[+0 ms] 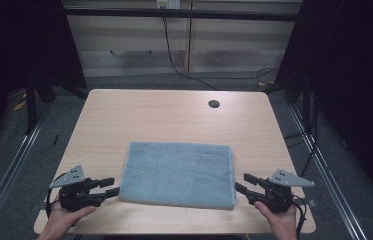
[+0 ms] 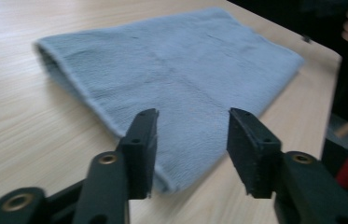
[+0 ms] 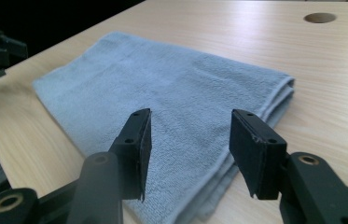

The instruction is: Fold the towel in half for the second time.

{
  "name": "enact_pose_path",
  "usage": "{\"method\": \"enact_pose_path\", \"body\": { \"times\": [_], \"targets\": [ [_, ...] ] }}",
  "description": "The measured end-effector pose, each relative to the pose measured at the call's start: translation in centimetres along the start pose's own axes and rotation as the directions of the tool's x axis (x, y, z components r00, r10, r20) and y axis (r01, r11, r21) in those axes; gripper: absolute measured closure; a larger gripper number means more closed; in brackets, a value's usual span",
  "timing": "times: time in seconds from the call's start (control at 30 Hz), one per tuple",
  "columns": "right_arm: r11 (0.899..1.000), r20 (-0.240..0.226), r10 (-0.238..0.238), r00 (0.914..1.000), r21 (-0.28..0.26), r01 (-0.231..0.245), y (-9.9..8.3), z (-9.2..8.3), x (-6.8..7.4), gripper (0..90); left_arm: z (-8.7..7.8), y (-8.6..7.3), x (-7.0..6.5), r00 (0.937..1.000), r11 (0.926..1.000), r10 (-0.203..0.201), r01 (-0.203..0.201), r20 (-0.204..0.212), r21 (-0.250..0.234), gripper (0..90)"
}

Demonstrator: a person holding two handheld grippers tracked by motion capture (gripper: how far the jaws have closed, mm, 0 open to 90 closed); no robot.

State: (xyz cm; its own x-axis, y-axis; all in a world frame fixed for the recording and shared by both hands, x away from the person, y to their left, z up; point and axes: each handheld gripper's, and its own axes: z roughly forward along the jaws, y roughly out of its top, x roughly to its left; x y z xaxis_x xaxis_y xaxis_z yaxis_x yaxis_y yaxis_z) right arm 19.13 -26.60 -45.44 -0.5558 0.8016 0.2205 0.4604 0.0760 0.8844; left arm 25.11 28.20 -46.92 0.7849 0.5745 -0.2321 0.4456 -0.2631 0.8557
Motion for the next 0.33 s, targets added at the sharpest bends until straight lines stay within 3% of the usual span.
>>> {"method": "enact_pose_path", "body": {
  "times": [0.1,0.2,0.33],
  "targets": [
    [1.0,0.055,0.019,0.9983,-0.009,-0.019,-1.0,-0.5,-0.4,47.6,0.2,-0.8,0.6,0.9983,0.9988,-0.036,0.038,-0.046,0.032,41.0],
    [0.998,0.081,0.054,0.9952,-0.022,-0.053,-1.7,-1.0,-1.0,45.4,0.1,-1.4,1.3,0.996,0.997,-0.036,0.041,-0.082,0.066,34.7],
    [0.998,0.119,0.065,0.9908,0.0,-0.065,-2.3,-0.8,-1.7,41.4,-0.3,-1.6,2.2,0.9872,0.9951,-0.08,0.087,-0.138,0.047,26.9]
  ]
}}
